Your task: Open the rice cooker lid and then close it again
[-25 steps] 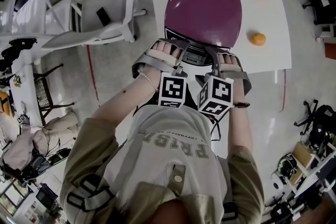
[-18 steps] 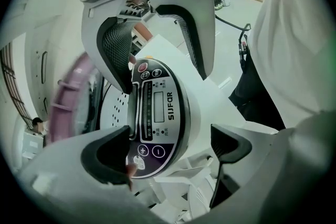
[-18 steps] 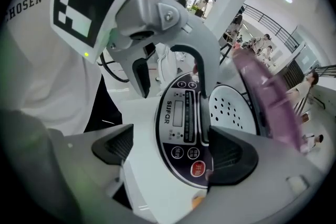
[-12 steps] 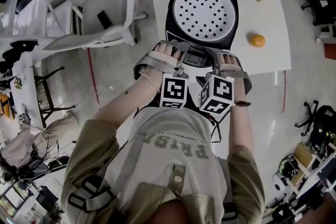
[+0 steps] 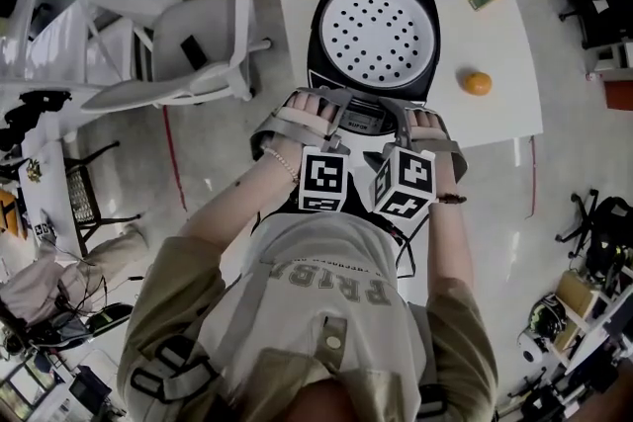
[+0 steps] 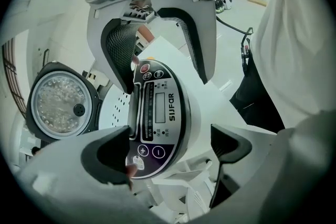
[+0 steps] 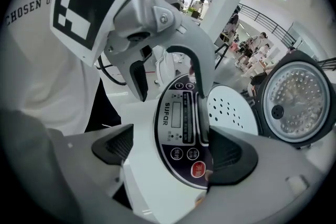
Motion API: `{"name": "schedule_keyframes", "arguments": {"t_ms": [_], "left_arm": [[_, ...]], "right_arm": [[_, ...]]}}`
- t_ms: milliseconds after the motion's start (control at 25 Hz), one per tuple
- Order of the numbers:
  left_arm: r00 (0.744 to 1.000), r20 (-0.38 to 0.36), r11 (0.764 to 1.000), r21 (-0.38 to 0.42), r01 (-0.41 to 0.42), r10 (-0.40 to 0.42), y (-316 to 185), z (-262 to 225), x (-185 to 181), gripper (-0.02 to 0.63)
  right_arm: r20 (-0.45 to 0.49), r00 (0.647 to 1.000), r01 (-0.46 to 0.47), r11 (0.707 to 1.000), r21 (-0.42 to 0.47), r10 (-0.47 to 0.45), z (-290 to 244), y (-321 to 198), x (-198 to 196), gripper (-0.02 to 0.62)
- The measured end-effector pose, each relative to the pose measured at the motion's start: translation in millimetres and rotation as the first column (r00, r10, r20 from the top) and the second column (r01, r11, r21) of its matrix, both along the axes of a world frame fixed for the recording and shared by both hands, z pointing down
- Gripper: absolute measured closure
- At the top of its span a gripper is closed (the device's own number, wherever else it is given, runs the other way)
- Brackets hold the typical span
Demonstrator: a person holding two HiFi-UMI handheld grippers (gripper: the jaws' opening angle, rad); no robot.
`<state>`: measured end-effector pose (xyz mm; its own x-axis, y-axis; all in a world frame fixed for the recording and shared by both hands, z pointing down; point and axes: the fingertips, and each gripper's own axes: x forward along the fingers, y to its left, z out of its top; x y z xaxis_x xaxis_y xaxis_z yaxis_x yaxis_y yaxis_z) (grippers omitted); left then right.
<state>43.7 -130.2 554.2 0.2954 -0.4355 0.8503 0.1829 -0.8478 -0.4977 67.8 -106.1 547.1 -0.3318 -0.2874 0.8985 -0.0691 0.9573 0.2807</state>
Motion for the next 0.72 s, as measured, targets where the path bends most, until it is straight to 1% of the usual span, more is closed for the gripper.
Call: {"name": "schedule_keyframes", "arguments": {"t_ms": [160, 360, 560, 720], "left_arm": [[1.000, -0.028, 1.000, -0.030, 0.008, -0.009, 0.1, -0.3, 1.1, 0.110], [0.997, -0.074, 0.997, -0.075, 0.015, -0.020, 1.7, -1.7, 3.6, 0.110], [0.986, -0.155, 0.989, -0.144, 0.037, -0.059, 3.8, -7.7, 6.8, 0.110], [0.969, -0.225, 0.979, -0.198, 0.054, -0.099, 2.9, -10.8, 11.0, 0.110]], "right_arm": [[0.022, 1.000, -0.012, 1.000, -0.006, 0.012, 0.7, -0.3, -1.1, 0.169], [0.093, 0.994, -0.047, 0.999, -0.029, 0.049, -0.8, 1.2, -3.4, 0.160], [0.161, 0.984, -0.070, 0.997, -0.035, 0.074, -5.8, 0.5, -6.1, 0.160], [0.249, 0.961, -0.113, 0.992, -0.053, 0.123, -10.3, -3.1, -9.4, 0.160]]}}
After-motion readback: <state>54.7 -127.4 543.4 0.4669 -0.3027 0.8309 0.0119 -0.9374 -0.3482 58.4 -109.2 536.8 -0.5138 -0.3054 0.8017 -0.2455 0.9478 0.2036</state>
